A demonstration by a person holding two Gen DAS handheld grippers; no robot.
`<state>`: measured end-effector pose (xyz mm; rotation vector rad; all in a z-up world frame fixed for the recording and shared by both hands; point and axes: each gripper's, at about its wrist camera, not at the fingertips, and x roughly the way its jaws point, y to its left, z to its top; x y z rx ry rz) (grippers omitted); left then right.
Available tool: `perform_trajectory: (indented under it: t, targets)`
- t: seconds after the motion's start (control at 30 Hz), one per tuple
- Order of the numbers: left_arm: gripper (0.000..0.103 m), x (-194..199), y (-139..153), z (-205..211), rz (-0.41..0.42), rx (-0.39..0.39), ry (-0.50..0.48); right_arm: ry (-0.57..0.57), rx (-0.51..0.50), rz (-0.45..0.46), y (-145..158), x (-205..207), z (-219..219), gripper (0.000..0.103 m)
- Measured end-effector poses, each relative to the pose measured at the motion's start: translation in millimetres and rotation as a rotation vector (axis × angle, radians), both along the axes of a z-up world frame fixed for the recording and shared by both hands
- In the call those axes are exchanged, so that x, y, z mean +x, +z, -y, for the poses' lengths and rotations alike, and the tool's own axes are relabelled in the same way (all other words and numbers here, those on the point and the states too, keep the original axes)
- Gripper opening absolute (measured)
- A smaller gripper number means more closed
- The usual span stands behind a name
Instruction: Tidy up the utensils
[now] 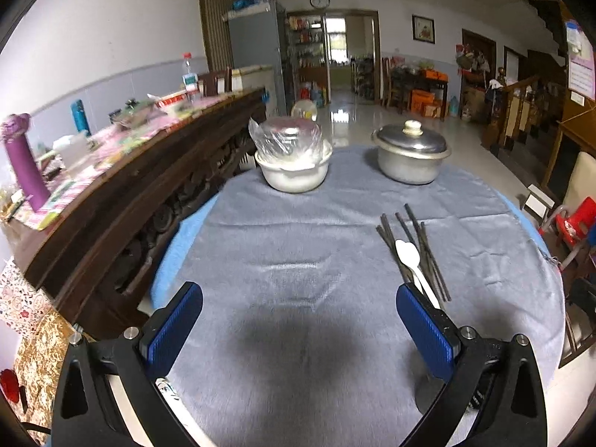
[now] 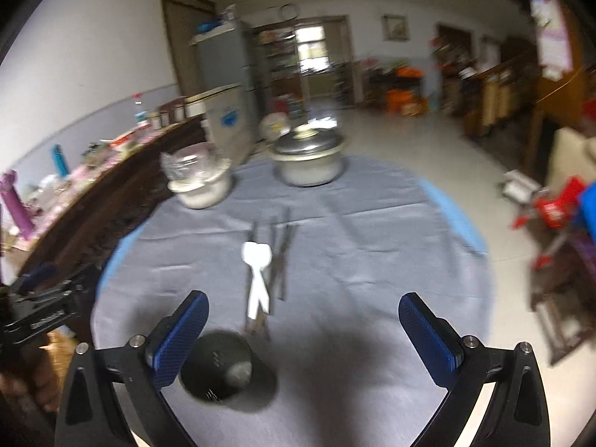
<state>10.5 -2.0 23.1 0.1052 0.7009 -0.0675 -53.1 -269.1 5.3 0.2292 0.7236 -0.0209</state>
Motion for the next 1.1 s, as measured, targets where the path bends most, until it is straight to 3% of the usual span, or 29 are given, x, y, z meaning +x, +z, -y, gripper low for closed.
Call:
perform_trajectory:
  t: [0.07, 0.17, 0.3, 0.5, 0.67, 0.73, 0.9, 1.1]
  targets:
    - [0.103, 22.2, -10.5, 5.3, -0.044, 0.004, -0.017, 0.056, 0.028, -0.027, -11.9, 29.1, 3.6, 0.1]
    - [0.102, 53.3, -30.6, 18.2, -0.122, -0.018, -0.061, 0.092, 0.063, -0.077, -35.1, 75.3, 9.4, 0.085]
    - [0.088, 95.5, -62.7, 41.4, -0.225, -0.056, -0.128, 0.092, 0.104, -0.133, -64.6, 118.4, 17.4, 0.07]
    - [0.073, 146.2, -105.6, 76.9, -0.325, -0.155, -0.189, 0.049, 0.145, -0.182, -99.5, 140.1, 37.9, 0.07]
    - [0.071, 170.4, -126.9, 95.9, -0.368, -0.241, -0.224, 0.03, 0.163, -0.209, -117.9, 144.5, 52.7, 0.07]
    - [0.06, 176.4, -133.5, 99.4, -0.388, -0.271, -0.236, 0.023, 0.176, -0.21, -122.1, 147.2, 57.6, 0.07]
    - [0.017, 189.3, -152.8, 107.2, -0.46, -0.321, -0.271, 0.026, 0.181, -0.216, -129.3, 154.7, 58.1, 0.07]
    - [0.004, 187.7, -153.2, 93.8, -0.43, -0.394, -0.32, 0.059, 0.164, -0.22, -133.9, 170.0, 45.9, 0.07]
